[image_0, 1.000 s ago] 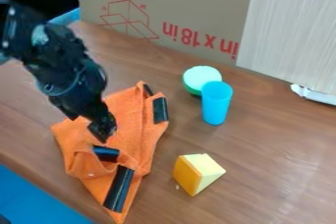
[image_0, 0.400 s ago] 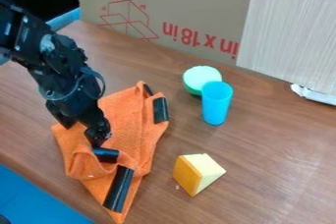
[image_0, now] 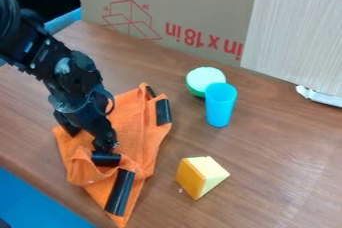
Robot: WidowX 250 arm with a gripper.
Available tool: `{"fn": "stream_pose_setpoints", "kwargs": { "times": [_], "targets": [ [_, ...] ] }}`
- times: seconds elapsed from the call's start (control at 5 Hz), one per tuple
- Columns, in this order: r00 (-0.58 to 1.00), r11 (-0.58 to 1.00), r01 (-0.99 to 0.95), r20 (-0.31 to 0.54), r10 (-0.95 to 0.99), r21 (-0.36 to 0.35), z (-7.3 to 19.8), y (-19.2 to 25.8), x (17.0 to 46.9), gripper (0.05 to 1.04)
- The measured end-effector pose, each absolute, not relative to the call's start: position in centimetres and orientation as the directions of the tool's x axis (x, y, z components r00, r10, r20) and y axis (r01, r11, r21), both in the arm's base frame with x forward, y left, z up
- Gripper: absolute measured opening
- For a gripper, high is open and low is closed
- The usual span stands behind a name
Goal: Move the cloth from bottom to top of the table
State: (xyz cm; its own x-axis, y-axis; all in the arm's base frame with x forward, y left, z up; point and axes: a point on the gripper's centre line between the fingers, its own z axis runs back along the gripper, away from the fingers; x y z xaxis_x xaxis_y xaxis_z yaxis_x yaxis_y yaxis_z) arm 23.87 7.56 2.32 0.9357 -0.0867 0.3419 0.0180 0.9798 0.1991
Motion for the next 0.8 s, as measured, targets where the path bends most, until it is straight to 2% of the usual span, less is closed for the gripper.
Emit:
{"fn": "stream_pose_setpoints", "kwargs": {
  "times": [0.8],
  "targets": [
    [0.917, 0.954, -0.098, 0.398, -0.025, 0.285, 1.6, 9.4, 27.9, 1.001]
  ]
}}
